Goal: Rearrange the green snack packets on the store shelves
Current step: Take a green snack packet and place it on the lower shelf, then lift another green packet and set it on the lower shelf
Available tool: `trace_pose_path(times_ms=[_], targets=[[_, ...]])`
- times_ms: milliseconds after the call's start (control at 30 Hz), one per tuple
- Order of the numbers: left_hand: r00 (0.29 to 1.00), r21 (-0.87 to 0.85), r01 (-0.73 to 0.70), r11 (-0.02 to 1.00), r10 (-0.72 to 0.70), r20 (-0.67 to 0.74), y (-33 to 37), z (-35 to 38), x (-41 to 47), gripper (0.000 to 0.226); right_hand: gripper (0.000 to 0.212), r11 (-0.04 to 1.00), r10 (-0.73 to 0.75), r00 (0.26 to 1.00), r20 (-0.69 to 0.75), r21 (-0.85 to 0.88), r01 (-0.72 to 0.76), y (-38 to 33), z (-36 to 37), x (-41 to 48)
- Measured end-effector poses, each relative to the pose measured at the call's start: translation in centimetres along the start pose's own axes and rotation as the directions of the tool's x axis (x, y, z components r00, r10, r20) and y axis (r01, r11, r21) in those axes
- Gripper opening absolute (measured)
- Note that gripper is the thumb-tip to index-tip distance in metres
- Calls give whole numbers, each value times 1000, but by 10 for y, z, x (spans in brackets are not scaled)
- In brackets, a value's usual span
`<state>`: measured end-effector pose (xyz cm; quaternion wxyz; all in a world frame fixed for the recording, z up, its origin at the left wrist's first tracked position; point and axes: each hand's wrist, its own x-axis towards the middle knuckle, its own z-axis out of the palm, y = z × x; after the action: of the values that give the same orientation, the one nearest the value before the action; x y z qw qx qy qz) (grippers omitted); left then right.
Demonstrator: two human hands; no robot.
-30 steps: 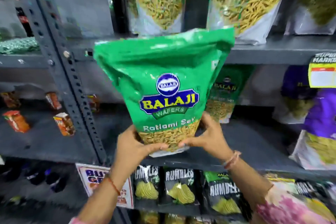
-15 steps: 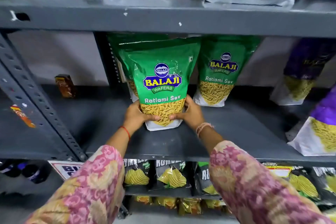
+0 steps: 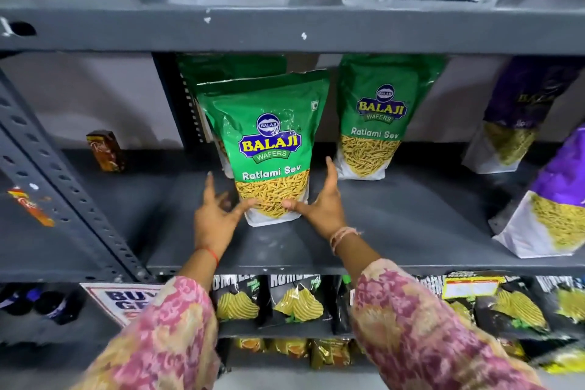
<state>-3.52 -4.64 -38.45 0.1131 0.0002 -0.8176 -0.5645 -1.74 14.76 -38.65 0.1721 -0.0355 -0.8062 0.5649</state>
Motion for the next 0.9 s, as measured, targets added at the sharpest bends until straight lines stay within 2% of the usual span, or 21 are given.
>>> trace_pose_path(times_ms=[67,133,167,233,333,400,433,467,500,533,600,633,667,700,767,833,900], targets=[[943,198,-190,961,235,-236,13,-10,-31,70,108,983,-120,989,-81,-150,107,-10,-11,-24],[853,217,-394,893,443,-276,44,-12,-49,62,90,926,-340,925,-172,-236,296,-29,-24,-42],[804,179,-497,849,528,-274,66,-10,-52,57,80,880,-462,856,-231,-240,410,-45,-33,-46],[675,78,-686,724,672,-303,121,-7,-53,45,68,749,-659,662,-357,-227,623,-89,-54,-48],[462,-17,-868,497,793,-396,215,-5,-47,37,61,537,-782,355,-512,-263,801,-167,-98,-41],[410,-58,-902,429,803,-433,269,-5,-42,38,63,470,-777,207,-595,-328,819,-211,-132,-34],[418,-84,-901,426,799,-432,294,-4,-37,43,64,477,-757,171,-630,-354,805,-229,-150,-28],[453,-113,-886,450,789,-414,314,-4,-31,51,67,512,-732,174,-659,-363,779,-243,-166,-21],[511,-138,-856,499,772,-378,332,-4,-24,62,71,569,-702,219,-678,-348,745,-256,-183,-12],[594,-160,-802,575,743,-309,348,-4,-13,76,78,651,-659,325,-679,-298,698,-267,-197,-3],[784,-227,-615,755,617,-71,368,-2,8,106,90,827,-508,640,-576,-119,549,-279,-219,18],[840,-245,-507,826,537,72,372,-2,20,119,92,890,-413,782,-467,-24,456,-280,-224,27],[854,-239,-435,868,482,196,375,-1,27,127,93,926,-334,876,-347,52,373,-280,-227,34],[839,-224,-402,888,455,297,375,2,33,131,91,943,-284,927,-247,102,316,-278,-227,40],[806,-242,-378,893,446,388,371,11,41,119,79,947,-261,952,-161,150,285,-272,-224,47],[814,-273,-389,880,467,345,366,17,43,99,67,936,-279,943,-181,171,309,-268,-222,50],[815,-287,-430,856,505,285,363,18,41,91,61,925,-294,934,-204,184,331,-268,-223,48]])
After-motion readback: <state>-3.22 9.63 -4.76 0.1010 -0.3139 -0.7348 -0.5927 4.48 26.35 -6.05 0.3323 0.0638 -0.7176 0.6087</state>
